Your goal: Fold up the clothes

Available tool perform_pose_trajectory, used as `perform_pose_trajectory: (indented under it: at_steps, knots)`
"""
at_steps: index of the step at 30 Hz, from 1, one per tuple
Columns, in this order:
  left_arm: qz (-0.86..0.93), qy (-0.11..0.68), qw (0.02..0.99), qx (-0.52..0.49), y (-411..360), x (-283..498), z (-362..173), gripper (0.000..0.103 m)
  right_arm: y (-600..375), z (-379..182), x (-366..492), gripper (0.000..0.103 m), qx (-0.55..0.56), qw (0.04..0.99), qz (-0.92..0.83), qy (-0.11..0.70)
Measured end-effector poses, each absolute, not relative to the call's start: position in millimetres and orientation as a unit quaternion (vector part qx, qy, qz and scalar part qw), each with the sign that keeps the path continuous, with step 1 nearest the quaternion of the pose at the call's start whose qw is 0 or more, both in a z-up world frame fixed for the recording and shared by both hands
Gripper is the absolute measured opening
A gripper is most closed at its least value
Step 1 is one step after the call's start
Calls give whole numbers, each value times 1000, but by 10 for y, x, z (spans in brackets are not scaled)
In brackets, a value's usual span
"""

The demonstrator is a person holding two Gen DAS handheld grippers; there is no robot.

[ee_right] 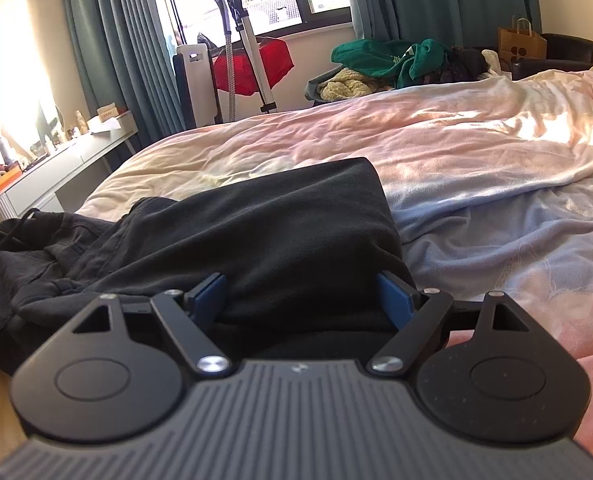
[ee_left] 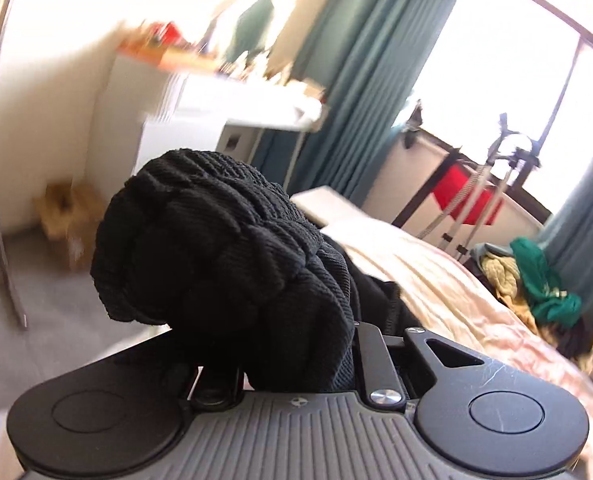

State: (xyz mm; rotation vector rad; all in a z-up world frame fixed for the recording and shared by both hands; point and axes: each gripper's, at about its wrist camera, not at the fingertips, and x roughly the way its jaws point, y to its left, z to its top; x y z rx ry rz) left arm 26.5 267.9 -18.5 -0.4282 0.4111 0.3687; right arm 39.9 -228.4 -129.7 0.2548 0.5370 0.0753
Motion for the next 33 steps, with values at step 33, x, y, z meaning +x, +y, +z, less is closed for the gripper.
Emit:
perform_pose_trajectory:
  at_steps: [33]
  knots:
    - [-52,85,955,280,-2533,511,-1287,41,-3835,-1176,121,85,433,890,-37,139]
